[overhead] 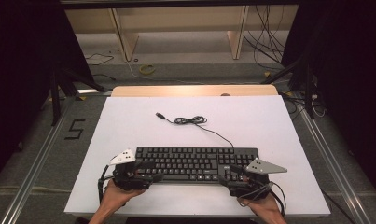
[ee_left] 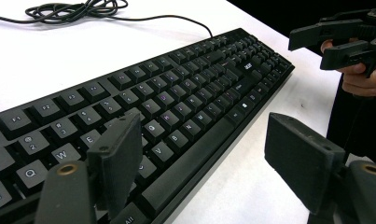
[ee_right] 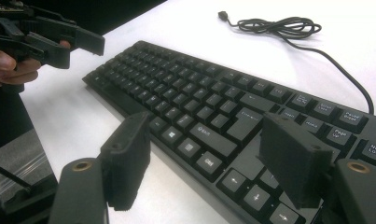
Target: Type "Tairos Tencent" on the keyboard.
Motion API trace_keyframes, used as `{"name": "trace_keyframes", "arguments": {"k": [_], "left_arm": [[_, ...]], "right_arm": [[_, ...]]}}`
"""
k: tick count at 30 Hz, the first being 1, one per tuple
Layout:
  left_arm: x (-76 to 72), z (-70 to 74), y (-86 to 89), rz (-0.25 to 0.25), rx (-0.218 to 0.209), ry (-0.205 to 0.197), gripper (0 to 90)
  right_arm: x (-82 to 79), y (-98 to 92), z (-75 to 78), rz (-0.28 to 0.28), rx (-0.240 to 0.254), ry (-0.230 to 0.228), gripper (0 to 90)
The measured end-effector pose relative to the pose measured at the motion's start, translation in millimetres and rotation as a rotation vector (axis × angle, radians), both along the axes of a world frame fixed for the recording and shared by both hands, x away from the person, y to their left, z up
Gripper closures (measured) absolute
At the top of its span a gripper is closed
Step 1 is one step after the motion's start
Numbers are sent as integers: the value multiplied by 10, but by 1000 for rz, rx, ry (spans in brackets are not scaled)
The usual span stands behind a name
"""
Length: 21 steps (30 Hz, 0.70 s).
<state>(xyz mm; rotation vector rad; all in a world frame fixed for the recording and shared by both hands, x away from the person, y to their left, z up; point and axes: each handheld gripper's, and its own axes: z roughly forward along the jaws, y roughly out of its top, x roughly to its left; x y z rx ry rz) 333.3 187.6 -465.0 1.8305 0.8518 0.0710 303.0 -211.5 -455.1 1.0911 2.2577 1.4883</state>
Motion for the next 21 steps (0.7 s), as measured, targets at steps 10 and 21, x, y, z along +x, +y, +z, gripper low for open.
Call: {"name": "trace_keyframes", "arguments": {"k": [10,21], "left_arm": [[0,0,1,-3,4,0,271],[1,-1,0,-3,5,1,271]], "right_arm": [[0,5,1,0,1,0,344],[4,21,7,-1,0,3,344]]}}
